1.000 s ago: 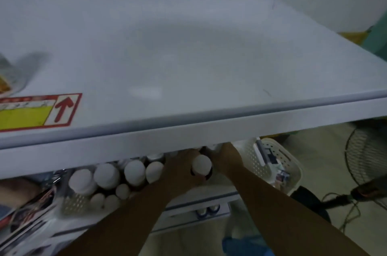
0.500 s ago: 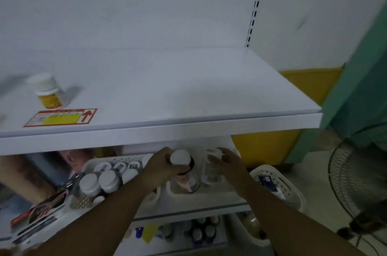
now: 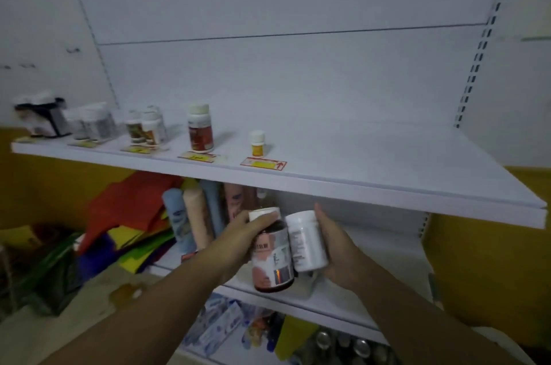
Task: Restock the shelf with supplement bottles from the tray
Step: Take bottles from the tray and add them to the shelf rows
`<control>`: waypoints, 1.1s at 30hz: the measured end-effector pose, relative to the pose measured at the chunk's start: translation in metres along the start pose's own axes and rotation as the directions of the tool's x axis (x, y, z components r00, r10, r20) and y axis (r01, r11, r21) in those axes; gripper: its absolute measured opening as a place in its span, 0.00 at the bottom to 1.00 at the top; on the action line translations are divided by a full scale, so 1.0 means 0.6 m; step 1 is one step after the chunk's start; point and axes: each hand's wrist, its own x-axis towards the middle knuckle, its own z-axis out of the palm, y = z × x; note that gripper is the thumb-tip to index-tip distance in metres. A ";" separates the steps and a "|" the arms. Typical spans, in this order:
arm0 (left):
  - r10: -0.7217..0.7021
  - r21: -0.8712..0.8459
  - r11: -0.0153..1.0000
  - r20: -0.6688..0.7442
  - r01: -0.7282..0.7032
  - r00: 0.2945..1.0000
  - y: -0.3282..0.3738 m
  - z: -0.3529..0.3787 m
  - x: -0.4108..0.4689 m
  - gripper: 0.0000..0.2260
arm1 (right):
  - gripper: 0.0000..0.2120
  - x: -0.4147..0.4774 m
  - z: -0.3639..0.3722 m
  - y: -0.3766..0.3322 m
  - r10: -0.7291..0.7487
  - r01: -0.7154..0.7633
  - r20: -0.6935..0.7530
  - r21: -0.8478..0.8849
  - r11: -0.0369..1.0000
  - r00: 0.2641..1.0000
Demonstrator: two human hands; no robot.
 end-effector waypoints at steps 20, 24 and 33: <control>0.227 -0.094 0.967 -0.116 -0.238 0.967 0.171 -0.452 -0.099 0.25 | 0.24 0.178 0.434 0.057 -0.114 0.133 0.170 -0.101 0.986 0.979; 0.259 -0.045 0.964 -0.064 -0.262 0.964 0.189 -0.517 -0.080 0.28 | 0.29 0.215 0.489 0.064 -0.207 0.237 0.166 -0.192 0.952 0.964; 0.340 -0.014 0.940 -0.026 -0.341 0.940 0.227 -0.582 0.012 0.34 | 0.31 0.290 0.567 0.030 -0.364 0.403 0.172 -0.355 0.844 0.915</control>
